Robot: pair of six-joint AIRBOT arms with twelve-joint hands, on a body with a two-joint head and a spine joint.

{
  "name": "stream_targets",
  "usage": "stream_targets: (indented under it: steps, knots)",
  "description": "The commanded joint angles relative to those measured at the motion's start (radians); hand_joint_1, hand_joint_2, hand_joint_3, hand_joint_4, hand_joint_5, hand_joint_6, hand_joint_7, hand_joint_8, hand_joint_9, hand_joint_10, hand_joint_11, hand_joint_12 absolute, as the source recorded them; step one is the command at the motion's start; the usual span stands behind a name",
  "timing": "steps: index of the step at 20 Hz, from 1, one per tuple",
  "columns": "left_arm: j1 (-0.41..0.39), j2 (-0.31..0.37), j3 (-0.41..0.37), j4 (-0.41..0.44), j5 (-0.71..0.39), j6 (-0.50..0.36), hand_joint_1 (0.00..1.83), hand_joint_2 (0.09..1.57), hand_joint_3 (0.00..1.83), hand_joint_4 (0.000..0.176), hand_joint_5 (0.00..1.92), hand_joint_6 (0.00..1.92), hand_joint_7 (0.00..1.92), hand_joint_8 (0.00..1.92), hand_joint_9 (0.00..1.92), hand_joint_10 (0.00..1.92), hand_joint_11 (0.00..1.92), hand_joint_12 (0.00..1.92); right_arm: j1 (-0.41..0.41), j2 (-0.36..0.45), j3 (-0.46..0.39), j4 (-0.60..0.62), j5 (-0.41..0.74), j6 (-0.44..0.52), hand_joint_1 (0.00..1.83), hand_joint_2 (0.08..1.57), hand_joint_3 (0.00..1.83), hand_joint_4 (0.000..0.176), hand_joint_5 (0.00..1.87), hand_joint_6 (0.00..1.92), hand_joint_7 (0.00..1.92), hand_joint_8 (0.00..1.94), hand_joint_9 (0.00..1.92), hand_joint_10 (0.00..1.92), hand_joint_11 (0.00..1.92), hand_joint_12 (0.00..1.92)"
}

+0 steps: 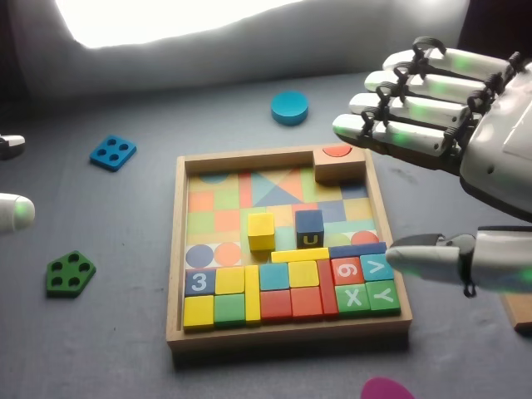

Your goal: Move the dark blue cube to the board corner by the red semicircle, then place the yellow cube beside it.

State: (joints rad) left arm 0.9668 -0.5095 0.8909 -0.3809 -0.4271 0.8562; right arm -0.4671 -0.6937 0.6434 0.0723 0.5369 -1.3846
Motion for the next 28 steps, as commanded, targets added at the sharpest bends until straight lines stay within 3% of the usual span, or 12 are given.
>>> stream_targets:
  steps: [1,2,5,7,10,12,15,22,25,26,27,28]
  knots:
    - [-0.004,0.001,0.007,-0.006,-0.097,-0.005,0.00,1.26,0.00,0.033,0.06,0.00,0.04,0.00,0.06,0.00,0.00,0.37,-0.001,-0.005,-0.002,0.081,0.136,-0.072,0.00,1.18,0.00,0.001,0.18,0.00,0.17,0.00,0.13,0.01,0.00,0.33]
    - [-0.004,0.001,0.008,-0.006,-0.097,-0.007,0.00,1.27,0.00,0.033,0.05,0.00,0.02,0.00,0.04,0.00,0.00,0.34,-0.013,-0.022,-0.002,0.178,0.178,-0.150,0.00,1.18,0.00,0.002,0.18,0.00,0.17,0.00,0.13,0.01,0.00,0.31]
    - [-0.004,0.000,0.009,-0.006,-0.096,-0.009,0.01,1.26,0.00,0.036,0.06,0.01,0.04,0.01,0.06,0.01,0.00,0.39,-0.028,-0.070,0.000,0.298,0.244,-0.258,0.00,1.18,0.00,0.010,0.31,0.03,0.18,0.00,0.13,0.00,0.00,0.31]
    - [-0.005,0.001,0.006,-0.006,-0.096,-0.010,0.00,1.26,0.00,0.040,0.06,0.00,0.05,0.00,0.07,0.01,0.00,0.44,-0.022,-0.115,0.011,0.358,0.238,-0.276,0.00,1.18,0.00,0.000,0.57,0.05,0.21,0.00,0.14,0.00,0.00,0.33]
    - [-0.005,0.001,0.006,-0.006,-0.096,-0.011,0.00,1.26,0.00,0.040,0.07,0.00,0.05,0.00,0.07,0.00,0.00,0.43,0.015,-0.190,0.059,0.512,0.178,-0.284,0.00,1.20,0.00,0.000,0.80,0.04,0.26,0.00,0.12,0.00,0.00,0.17]
    - [-0.004,-0.002,0.009,-0.006,-0.094,-0.011,0.00,1.27,0.00,0.038,0.06,0.00,0.03,0.00,0.05,0.00,0.00,0.40,0.041,-0.229,0.094,0.581,0.158,-0.285,0.00,1.20,0.00,0.000,0.89,0.03,0.29,0.00,0.13,0.00,0.00,0.18]
    - [-0.003,-0.002,0.010,-0.006,-0.092,-0.010,0.00,1.27,0.00,0.038,0.04,0.00,0.02,0.00,0.04,0.00,0.00,0.30,0.071,-0.299,0.143,0.613,0.155,-0.285,0.02,1.20,0.00,0.000,0.95,0.01,0.31,0.00,0.13,0.00,0.00,0.14]
    - [-0.003,-0.003,0.013,-0.006,-0.092,-0.012,0.00,1.27,0.00,0.038,0.05,0.00,0.03,0.00,0.05,0.00,0.00,0.34,0.038,-0.436,0.241,0.665,0.147,-0.331,0.00,1.19,0.00,0.000,0.91,0.00,0.30,0.00,0.10,0.00,0.00,0.07]
    - [-0.003,-0.003,0.012,-0.006,-0.092,-0.012,0.00,1.26,0.00,0.052,0.04,0.00,0.03,0.00,0.04,0.00,0.00,0.33,0.027,-0.462,0.255,0.672,0.149,-0.343,0.00,1.19,0.00,0.000,0.90,0.00,0.30,0.01,0.12,0.01,0.01,0.02]
    - [-0.003,-0.003,0.012,-0.006,-0.090,-0.012,0.00,1.26,0.00,0.051,0.02,0.00,0.02,0.00,0.04,0.00,0.00,0.33,0.024,-0.470,0.261,0.673,0.150,-0.343,0.00,1.18,0.00,0.000,0.90,0.00,0.29,0.00,0.11,0.00,0.01,0.02]
    - [-0.003,-0.004,0.013,-0.006,-0.089,-0.012,0.00,1.26,0.00,0.031,0.05,0.01,0.04,0.00,0.05,0.00,0.00,0.38,0.021,-0.481,0.272,0.674,0.150,-0.343,0.00,1.17,0.00,0.000,0.88,0.00,0.25,0.00,0.08,0.00,0.00,0.00]
    - [-0.002,-0.004,0.014,-0.006,-0.089,-0.012,0.00,1.26,0.00,0.031,0.05,0.01,0.04,0.00,0.05,0.00,0.00,0.38,0.020,-0.488,0.280,0.678,0.150,-0.343,0.00,1.17,0.00,0.000,0.88,0.00,0.25,0.00,0.08,0.00,0.00,0.00]
